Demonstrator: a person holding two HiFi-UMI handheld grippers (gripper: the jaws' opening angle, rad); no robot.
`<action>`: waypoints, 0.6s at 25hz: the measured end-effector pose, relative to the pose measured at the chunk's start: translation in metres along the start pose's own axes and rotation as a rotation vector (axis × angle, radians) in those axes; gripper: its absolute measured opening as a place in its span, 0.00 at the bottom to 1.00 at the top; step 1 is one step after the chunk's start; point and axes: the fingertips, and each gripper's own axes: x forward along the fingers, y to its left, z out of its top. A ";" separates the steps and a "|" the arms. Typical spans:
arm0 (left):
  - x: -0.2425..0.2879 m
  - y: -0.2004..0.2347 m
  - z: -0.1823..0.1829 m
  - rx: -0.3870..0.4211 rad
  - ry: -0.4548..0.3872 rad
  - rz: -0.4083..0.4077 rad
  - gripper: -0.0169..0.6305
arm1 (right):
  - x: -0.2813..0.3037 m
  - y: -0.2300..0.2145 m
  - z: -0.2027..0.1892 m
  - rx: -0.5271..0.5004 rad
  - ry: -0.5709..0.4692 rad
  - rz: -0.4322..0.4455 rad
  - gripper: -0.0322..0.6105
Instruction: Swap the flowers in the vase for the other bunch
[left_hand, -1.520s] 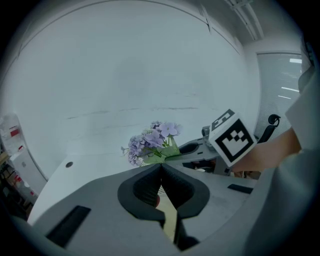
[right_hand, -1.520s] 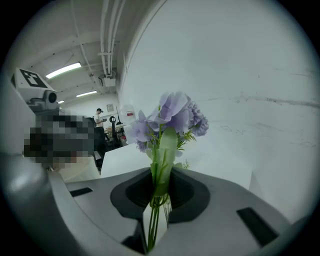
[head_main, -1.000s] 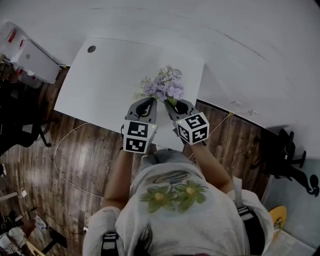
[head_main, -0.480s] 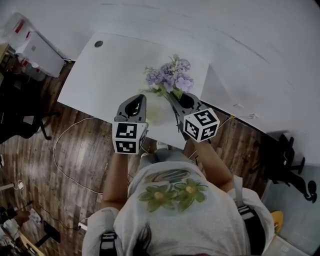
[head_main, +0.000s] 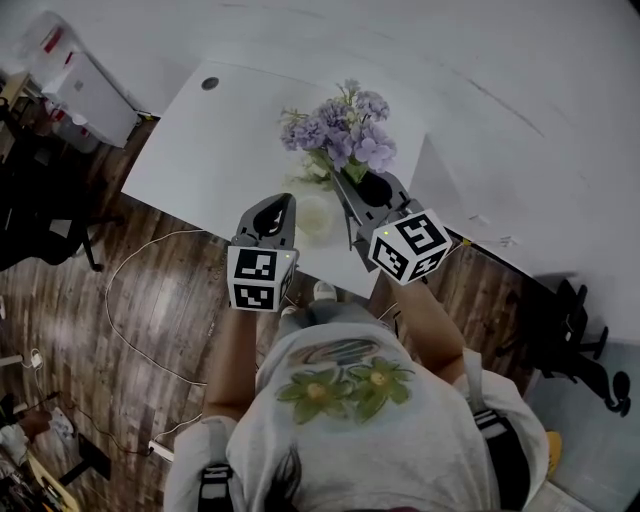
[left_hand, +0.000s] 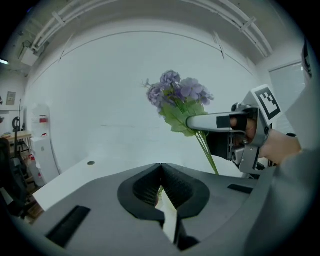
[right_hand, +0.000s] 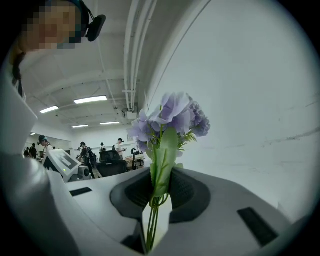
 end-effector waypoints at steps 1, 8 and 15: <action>-0.001 0.001 0.000 0.000 -0.001 0.003 0.05 | 0.002 0.004 0.006 -0.009 -0.013 0.011 0.17; -0.011 0.000 -0.005 -0.006 -0.006 0.023 0.05 | 0.009 0.027 0.037 -0.067 -0.109 0.074 0.17; -0.017 0.011 -0.005 -0.014 0.000 0.043 0.05 | 0.028 0.039 0.050 -0.091 -0.154 0.117 0.17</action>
